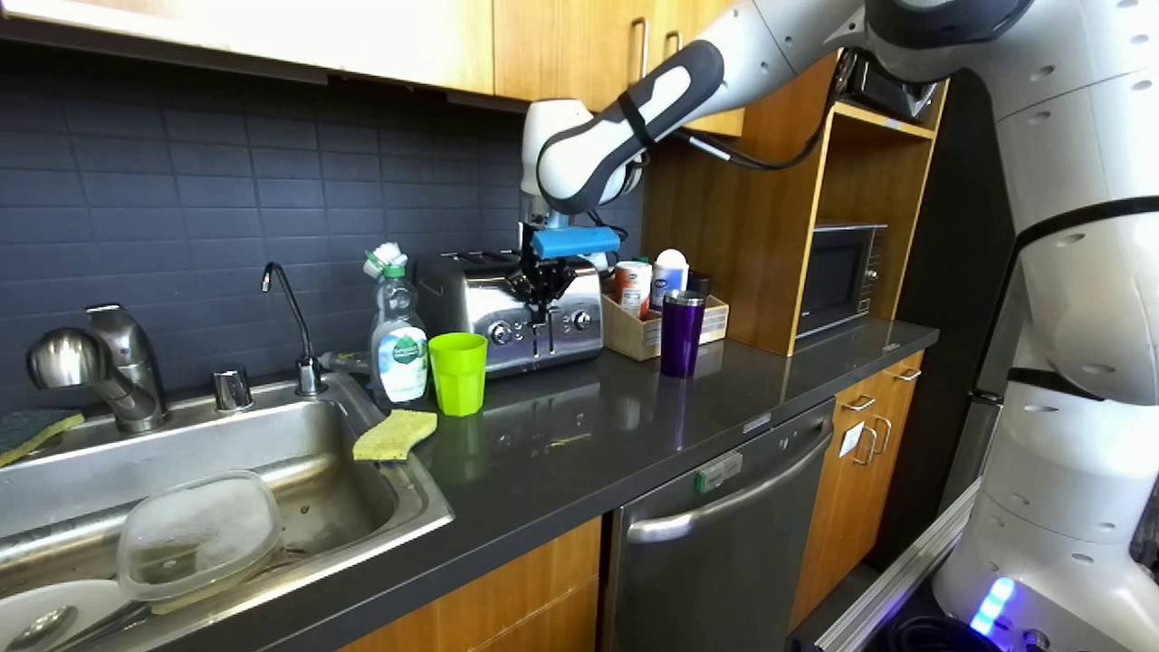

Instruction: Push the left lever on the silver toaster downwards.

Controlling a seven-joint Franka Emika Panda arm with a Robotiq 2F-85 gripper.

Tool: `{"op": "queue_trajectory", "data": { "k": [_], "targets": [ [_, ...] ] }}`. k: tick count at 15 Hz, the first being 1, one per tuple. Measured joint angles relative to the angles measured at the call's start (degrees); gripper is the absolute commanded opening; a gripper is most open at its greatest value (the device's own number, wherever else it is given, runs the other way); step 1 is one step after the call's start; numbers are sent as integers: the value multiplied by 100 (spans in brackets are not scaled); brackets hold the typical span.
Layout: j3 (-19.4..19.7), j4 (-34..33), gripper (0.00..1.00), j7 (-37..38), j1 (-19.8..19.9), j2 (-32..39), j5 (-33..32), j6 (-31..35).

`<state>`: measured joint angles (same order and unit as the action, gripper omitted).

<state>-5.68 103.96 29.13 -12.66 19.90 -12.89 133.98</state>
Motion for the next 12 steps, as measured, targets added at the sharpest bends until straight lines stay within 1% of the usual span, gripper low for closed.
{"op": "queue_trajectory", "data": {
  "k": [12],
  "targets": [
    [25, -17, 0, -257, -4, 303, 72, 45]
  ]
}}
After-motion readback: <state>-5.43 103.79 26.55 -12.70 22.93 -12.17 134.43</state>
